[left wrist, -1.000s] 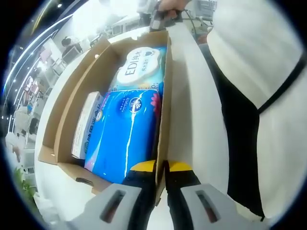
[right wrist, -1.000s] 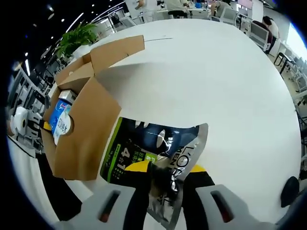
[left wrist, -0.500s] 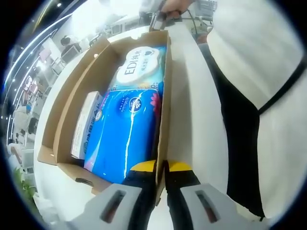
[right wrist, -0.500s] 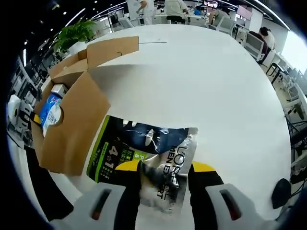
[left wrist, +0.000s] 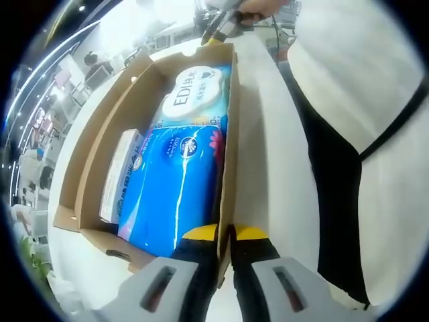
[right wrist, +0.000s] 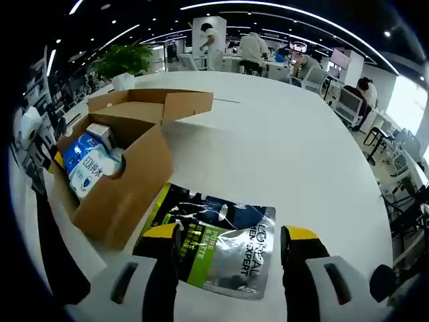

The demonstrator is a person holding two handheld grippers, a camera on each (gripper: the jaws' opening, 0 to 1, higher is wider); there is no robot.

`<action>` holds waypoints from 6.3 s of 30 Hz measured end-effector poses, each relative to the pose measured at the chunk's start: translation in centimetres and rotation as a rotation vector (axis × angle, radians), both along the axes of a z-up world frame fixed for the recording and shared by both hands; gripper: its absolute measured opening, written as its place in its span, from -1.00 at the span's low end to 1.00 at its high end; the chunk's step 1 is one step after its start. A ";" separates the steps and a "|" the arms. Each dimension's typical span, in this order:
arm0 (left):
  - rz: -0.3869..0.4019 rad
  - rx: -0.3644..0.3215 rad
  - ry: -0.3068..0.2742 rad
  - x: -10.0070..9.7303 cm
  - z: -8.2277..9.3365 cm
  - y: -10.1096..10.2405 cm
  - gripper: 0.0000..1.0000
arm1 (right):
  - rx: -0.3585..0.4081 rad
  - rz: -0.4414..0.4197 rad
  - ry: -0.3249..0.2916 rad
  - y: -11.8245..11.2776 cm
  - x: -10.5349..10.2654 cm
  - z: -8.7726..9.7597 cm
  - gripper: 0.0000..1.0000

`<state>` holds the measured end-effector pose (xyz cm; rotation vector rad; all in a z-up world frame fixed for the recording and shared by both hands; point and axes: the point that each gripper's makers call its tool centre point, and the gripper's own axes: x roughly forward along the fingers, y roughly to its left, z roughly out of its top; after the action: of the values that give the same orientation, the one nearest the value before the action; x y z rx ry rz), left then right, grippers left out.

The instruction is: Operate the shoe box by opening the lid, removing the specified soft item, and placing it in the target area until the item is outside and the box remains undamaged.

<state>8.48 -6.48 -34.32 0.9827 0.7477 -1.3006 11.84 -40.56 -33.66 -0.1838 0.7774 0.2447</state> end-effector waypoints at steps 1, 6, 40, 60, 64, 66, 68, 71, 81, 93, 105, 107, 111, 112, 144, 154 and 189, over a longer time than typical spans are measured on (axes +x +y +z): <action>-0.001 -0.001 -0.001 0.0 0.0 0.0 -0.88 | -0.001 0.011 -0.002 0.6 -0.1 -0.2 0.36; -0.005 -0.001 0.000 0.0 0.1 0.0 -0.88 | -0.068 0.061 0.004 1.6 -0.1 -0.9 0.35; -0.016 0.009 0.026 0.0 -0.2 0.1 -0.91 | -0.006 0.155 0.040 1.0 -0.8 -3.2 0.28; -0.017 0.031 0.027 0.0 -0.8 0.3 -0.91 | 0.080 0.041 -0.032 1.3 -0.5 -3.6 0.26; -0.008 0.034 0.031 0.0 -0.8 0.3 -0.91 | 0.081 0.019 -0.031 1.3 -0.6 -3.6 0.25; -0.009 0.037 0.035 0.0 -0.6 0.3 -0.91 | 0.083 0.004 -0.034 1.3 -0.6 -3.6 0.25; -0.010 0.036 0.033 0.0 -0.5 0.3 -0.91 | 0.084 -0.008 -0.038 1.4 -0.6 -3.6 0.25; -0.008 0.035 0.033 0.0 -0.4 0.2 -0.91 | 0.085 -0.014 -0.043 1.3 -0.7 -3.5 0.24; -0.003 0.029 0.027 0.0 -0.1 0.2 -0.91 | 0.076 -0.008 -0.018 1.3 -0.9 -3.7 0.23; -0.005 0.024 0.029 0.0 0.0 0.2 -0.91 | 0.243 -0.134 -0.079 0.1 0.3 -1.0 0.29; 0.007 0.035 0.028 0.0 -0.2 0.2 -0.90 | 0.216 -0.229 -0.139 -2.4 0.6 6.4 0.11; 0.008 0.032 0.021 0.0 -0.2 0.2 -0.89 | 0.148 -0.143 -0.135 -1.1 0.9 7.1 0.13; 0.012 0.008 0.008 0.1 -0.1 0.2 -0.88 | 0.016 -0.074 -0.149 -0.5 1.7 8.1 0.15; 0.009 0.008 0.009 0.1 -0.1 0.1 -0.88 | 0.014 -0.045 -0.142 0.0 1.9 8.3 0.16; -0.003 0.004 -0.009 0.3 0.1 0.1 -0.87 | -0.081 0.412 -0.047 8.7 3.2 12.3 -0.18; 0.012 0.000 -0.016 0.3 0.2 0.1 -0.86 | -0.128 0.547 -0.003 10.8 2.9 12.2 0.02; -0.035 0.047 0.002 0.2 -0.2 0.2 -0.90 | -0.064 0.515 -0.019 13.1 1.3 10.3 0.09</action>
<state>8.67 -6.29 -34.50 1.0365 0.7693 -1.3196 13.09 -27.46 -23.38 -0.4463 0.7096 0.7044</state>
